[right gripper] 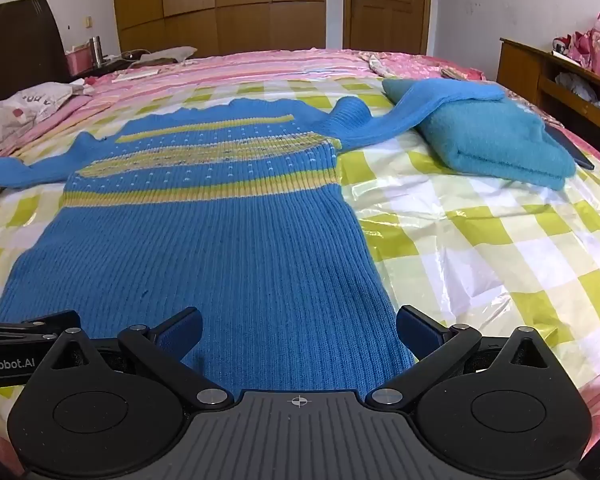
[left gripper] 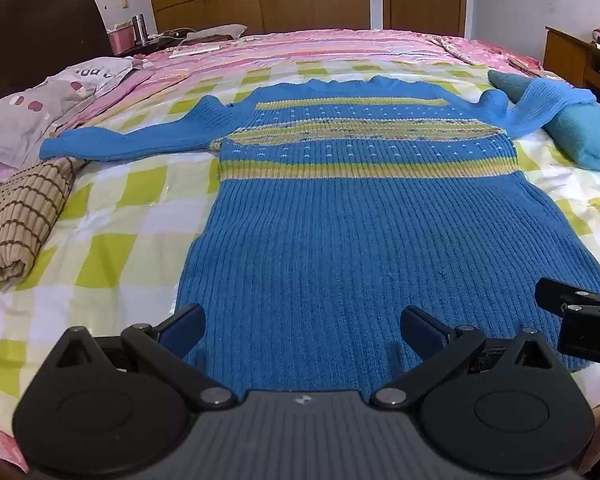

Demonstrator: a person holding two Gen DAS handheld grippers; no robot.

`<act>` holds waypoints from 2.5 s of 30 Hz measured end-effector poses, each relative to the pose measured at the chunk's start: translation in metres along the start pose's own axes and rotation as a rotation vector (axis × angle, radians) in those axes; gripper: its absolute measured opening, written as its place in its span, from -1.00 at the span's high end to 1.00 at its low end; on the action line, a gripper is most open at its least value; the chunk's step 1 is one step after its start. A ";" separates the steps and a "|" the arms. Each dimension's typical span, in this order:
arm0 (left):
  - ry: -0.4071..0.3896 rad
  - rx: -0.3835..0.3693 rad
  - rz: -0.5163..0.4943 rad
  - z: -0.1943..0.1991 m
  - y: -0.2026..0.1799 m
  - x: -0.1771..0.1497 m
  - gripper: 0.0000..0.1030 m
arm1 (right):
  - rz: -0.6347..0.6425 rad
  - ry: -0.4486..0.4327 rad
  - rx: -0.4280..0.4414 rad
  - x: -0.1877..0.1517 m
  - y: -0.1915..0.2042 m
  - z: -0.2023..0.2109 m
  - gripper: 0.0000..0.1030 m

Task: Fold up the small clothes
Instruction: 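Move the right tool toward the sweater sleeve beside the teal towel, then grasp the sleeve cuff with the right tool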

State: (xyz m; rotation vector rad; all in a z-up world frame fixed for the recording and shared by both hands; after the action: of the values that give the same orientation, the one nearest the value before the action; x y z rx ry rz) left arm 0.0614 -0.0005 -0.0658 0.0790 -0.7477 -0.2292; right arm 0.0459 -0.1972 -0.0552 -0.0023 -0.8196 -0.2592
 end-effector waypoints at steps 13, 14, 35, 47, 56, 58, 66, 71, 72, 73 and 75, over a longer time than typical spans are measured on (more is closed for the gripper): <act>0.011 -0.007 -0.004 -0.006 0.001 -0.005 -1.00 | 0.014 0.011 -0.011 -0.005 0.007 -0.002 -1.00; 0.016 -0.006 -0.004 -0.006 0.000 -0.005 -1.00 | 0.013 0.016 -0.005 -0.003 0.003 -0.002 -1.00; -0.015 -0.027 0.020 -0.001 -0.002 0.016 -1.00 | 0.035 -0.031 -0.006 0.020 -0.002 0.006 -0.97; -0.102 -0.060 0.004 0.020 -0.011 0.038 -1.00 | 0.017 -0.075 0.002 0.037 -0.005 0.030 -0.97; -0.177 -0.082 -0.015 0.023 -0.022 0.075 -1.00 | -0.095 -0.092 0.018 0.074 -0.035 0.024 -0.78; -0.179 -0.098 -0.008 0.015 -0.025 0.087 -1.00 | -0.138 -0.083 0.030 0.087 -0.045 0.016 -0.63; -0.172 -0.139 -0.010 -0.026 -0.049 0.127 -1.00 | -0.267 -0.095 0.057 0.145 -0.088 -0.035 -0.20; -0.165 -0.148 -0.033 -0.053 -0.070 0.155 -0.93 | -0.410 -0.115 0.079 0.191 -0.137 -0.070 -0.03; -0.166 -0.146 -0.041 -0.058 -0.074 0.161 -0.91 | -0.438 -0.125 0.075 0.200 -0.148 -0.076 -0.03; -0.166 -0.147 -0.046 -0.064 -0.078 0.167 -0.86 | -0.470 -0.135 0.077 0.210 -0.159 -0.083 -0.03; -0.160 -0.161 -0.043 -0.072 -0.083 0.175 -0.80 | -0.528 -0.152 0.085 0.227 -0.178 -0.097 -0.04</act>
State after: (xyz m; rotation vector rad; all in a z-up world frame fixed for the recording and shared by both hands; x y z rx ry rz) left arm 0.2205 -0.1233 -0.0149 -0.0765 -0.8841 -0.3387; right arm 0.2230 -0.4310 0.0246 0.2805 -0.9738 -0.7278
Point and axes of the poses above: each gripper's, at about its wrist camera, not at the fingertips, and z roughly against the way its jaws point, y to its left, x to its top, the point moved 9 cm from there along -z, roughly the way its jaws point, and after that the axes turned 9 degrees about -z, right-handed, at the moved point
